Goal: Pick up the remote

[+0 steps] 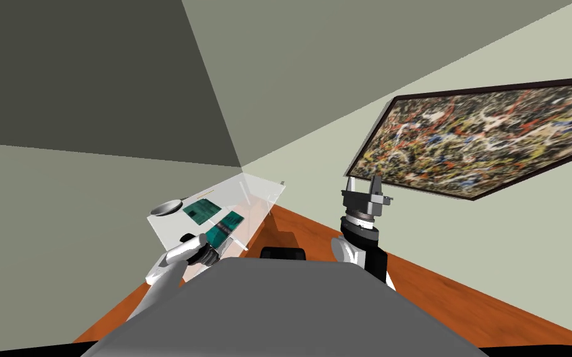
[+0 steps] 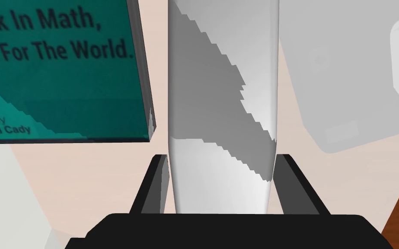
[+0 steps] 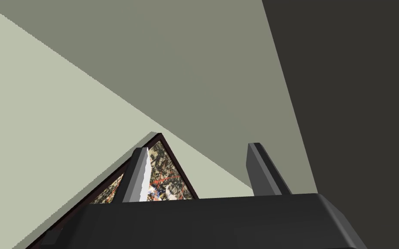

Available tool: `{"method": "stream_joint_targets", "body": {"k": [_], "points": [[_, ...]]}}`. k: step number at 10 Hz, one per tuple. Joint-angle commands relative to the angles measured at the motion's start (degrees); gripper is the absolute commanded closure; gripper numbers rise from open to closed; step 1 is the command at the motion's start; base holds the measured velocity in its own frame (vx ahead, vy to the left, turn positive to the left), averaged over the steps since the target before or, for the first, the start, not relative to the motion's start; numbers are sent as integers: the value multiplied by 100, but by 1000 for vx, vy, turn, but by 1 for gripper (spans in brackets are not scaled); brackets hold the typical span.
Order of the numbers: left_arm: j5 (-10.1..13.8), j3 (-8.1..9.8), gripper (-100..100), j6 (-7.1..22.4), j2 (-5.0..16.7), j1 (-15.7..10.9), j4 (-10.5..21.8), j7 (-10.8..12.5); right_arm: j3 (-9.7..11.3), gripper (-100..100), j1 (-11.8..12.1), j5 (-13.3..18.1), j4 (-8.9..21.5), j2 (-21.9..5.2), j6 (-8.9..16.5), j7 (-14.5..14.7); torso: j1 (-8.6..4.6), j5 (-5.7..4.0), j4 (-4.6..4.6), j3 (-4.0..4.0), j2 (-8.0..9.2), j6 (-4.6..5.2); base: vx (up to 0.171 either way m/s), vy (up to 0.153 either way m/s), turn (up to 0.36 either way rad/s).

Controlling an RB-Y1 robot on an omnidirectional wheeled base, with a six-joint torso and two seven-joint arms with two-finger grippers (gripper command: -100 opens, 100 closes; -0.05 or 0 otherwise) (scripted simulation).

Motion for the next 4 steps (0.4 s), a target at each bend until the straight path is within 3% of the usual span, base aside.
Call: {"method": "stream_joint_targets", "body": {"k": [1, 2, 3, 4], "points": [[34, 48, 100, 208, 79, -6, -148, 32, 0, 0, 0, 0, 0, 0, 0, 0, 0, 0, 0, 0, 0, 0, -31, -28, -35], [52, 73, 100, 312, 110, 5, -239, 50, 0, 0, 0, 0, 0, 0, 0, 0, -4, -2, 1, 3, 5, -1, -30, -26, -21], [35, 53, 100, 213, 87, -11, -155, 33, 0, 0, 0, 0, 0, 0, 0, 0, -5, 0, 1, 4, 7, -2, -12, -11, -3], [35, 54, 0, 229, 90, -12, -161, 37, 0, 0, 0, 0, 0, 0, 0, 0, 0, 2, 0, 1, 3, -3, 0, 0, 0]]}}
